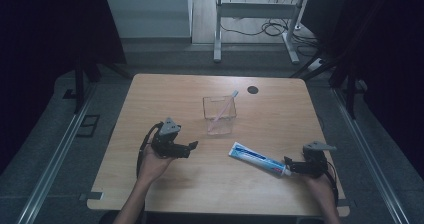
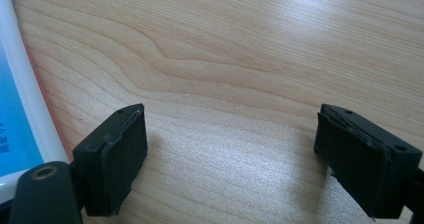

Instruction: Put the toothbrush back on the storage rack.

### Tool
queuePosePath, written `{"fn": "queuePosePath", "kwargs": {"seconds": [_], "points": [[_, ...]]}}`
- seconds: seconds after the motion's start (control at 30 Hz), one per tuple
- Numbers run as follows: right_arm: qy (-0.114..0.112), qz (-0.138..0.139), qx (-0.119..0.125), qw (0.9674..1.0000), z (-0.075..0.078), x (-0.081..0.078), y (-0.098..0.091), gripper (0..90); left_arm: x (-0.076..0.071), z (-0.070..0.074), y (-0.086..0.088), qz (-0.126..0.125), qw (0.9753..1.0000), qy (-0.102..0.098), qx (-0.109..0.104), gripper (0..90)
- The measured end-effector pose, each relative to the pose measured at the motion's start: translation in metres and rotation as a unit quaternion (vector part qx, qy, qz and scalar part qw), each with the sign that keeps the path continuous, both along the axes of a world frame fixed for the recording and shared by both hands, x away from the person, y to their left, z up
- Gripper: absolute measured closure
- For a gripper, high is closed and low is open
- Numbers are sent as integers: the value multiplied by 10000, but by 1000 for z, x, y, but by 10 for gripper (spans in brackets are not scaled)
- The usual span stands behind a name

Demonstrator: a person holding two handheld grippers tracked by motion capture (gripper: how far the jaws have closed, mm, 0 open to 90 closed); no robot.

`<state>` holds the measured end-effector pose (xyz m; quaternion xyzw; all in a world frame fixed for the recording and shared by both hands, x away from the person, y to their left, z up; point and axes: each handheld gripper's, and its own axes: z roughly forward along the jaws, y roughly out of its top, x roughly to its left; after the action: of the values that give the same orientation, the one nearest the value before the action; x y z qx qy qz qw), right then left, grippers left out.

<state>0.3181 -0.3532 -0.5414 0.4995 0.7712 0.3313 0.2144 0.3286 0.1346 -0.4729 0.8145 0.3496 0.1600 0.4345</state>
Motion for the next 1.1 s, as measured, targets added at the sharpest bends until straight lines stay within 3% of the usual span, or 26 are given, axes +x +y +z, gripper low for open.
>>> {"fn": "queuePosePath", "kwargs": {"seconds": [0.63,0.87,1.1], "points": [[-4,-8,4,10000,0,0,1,134,-18,-36,13,148,9997,182,1,131],[5,-17,12,10000,0,0,2,134,-22,-45,14,202,9993,257,186,131],[9,-20,16,10000,0,0,2,135,-24,-61,8,217,9962,434,728,131]]}}
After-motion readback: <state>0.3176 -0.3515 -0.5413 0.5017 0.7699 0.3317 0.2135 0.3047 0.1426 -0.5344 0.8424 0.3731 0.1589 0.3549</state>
